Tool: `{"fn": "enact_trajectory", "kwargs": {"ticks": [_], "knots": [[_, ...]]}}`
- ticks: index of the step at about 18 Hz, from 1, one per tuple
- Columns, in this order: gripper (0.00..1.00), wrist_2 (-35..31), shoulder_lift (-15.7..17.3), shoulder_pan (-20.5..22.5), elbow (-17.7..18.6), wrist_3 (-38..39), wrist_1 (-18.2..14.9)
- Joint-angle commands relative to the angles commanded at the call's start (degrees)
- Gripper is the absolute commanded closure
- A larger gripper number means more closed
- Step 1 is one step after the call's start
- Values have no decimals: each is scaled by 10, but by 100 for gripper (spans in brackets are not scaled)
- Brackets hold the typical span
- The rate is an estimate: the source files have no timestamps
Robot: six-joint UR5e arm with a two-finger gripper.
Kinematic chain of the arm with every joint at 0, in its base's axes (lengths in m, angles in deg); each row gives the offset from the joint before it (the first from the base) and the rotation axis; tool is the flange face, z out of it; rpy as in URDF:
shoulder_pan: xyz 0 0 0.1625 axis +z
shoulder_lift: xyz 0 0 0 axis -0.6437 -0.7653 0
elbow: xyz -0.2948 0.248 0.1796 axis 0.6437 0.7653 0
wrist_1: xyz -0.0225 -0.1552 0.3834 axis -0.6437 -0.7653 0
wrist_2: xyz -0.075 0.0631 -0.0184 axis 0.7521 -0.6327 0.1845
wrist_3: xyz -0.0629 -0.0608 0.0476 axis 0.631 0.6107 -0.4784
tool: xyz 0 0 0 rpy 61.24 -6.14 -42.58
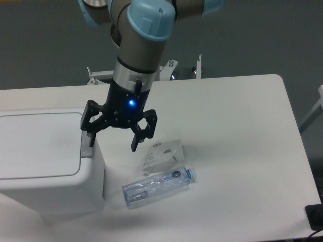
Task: Open the trash can
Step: 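Press the gripper finger on the lid edge to pop the lid open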
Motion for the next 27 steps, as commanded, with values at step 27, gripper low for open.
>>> {"fn": "enact_trajectory", "kwargs": {"ticks": [27], "knots": [[0,-5,0,-10,27,-20,37]]}}
